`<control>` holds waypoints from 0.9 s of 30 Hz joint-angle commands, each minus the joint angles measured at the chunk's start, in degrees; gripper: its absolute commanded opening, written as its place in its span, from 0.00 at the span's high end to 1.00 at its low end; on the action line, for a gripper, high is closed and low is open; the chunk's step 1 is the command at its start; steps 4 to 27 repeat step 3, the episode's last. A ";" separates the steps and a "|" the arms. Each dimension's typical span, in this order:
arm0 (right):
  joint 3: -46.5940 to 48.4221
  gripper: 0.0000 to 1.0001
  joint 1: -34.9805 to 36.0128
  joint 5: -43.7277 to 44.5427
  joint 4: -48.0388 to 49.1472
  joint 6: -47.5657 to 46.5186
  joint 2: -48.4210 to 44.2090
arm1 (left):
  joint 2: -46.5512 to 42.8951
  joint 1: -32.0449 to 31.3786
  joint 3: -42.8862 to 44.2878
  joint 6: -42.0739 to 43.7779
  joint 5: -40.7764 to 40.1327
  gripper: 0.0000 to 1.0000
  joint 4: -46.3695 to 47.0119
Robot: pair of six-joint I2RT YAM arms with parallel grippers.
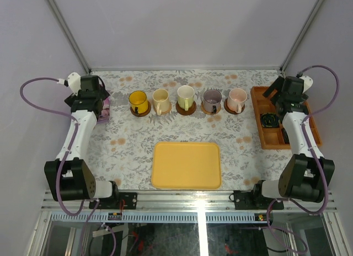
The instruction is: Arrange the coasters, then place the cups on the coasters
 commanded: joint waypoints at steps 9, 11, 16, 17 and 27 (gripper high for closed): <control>1.72 0.00 0.22 -1.27 1.81 0.89 0.90 | -3.23 0.16 -1.80 -0.45 -3.02 0.00 2.17; 1.72 0.00 0.22 -1.27 1.81 0.89 0.90 | -3.23 0.16 -1.80 -0.45 -3.02 0.00 2.17; 1.72 0.00 0.22 -1.27 1.81 0.89 0.90 | -3.23 0.16 -1.80 -0.45 -3.02 0.00 2.17; 1.72 0.00 0.22 -1.27 1.81 0.89 0.90 | -3.23 0.16 -1.80 -0.45 -3.02 0.00 2.17; 1.72 0.00 0.22 -1.27 1.81 0.89 0.90 | -3.23 0.16 -1.80 -0.45 -3.02 0.00 2.17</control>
